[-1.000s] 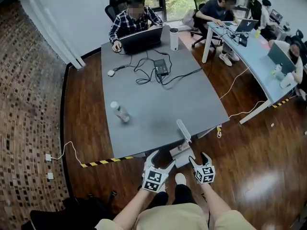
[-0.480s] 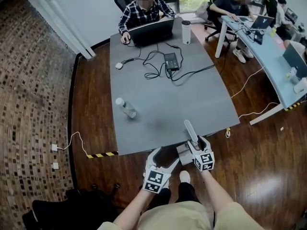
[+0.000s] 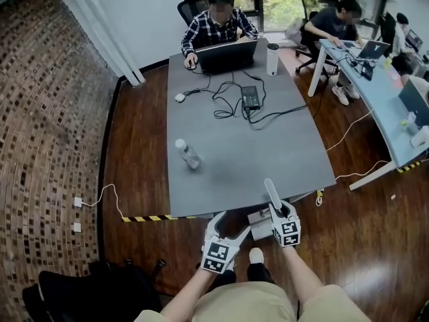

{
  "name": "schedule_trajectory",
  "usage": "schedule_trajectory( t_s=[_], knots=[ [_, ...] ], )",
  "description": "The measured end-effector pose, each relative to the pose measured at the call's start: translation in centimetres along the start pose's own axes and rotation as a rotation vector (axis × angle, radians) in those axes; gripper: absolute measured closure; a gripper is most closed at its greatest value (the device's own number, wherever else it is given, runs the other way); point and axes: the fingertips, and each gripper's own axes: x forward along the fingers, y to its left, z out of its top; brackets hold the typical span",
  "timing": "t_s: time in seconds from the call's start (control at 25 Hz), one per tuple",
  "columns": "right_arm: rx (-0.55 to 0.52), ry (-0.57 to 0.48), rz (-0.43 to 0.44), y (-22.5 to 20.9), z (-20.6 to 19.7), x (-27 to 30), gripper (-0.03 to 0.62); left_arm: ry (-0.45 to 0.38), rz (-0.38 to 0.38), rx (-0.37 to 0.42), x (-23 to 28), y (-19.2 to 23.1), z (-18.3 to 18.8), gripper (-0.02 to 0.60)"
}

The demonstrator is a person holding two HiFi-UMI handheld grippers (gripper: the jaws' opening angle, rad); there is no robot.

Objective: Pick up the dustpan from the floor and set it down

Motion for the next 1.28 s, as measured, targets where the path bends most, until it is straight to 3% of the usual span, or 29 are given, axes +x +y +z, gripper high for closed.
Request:
schedule_trajectory(
  t_s=[0.36, 0.68, 0.92, 1.12, 1.28],
  knots=[
    [-0.042, -0.067, -0.114, 0.4, 4.3, -6.2, 0.485, -0.090, 0.037, -0.024, -2.6, 0.6, 2.9, 0.250],
    [-0.118, -0.256, -0.220, 1.9, 16.0, -11.3, 0.485, -0.301, 0.151, -0.010, -7.1, 3.1, 9.7, 0.258],
    [-0.161, -0.418, -0.212, 3.7, 25.6, -15.5, 0.484, -0.489, 0.290, -0.010, -12.7, 6.5, 16.6, 0.265],
    [-0.165, -0.518, -0.210, 5.2, 31.0, -18.7, 0.484, -0.536, 0.412, -0.054, -16.8, 8.7, 18.0, 0.273],
    [-0.162, -0.585, -0.191, 6.3, 34.4, -20.4, 0.484, -0.552, 0.435, -0.068, -18.6, 9.0, 18.6, 0.275]
  ],
)
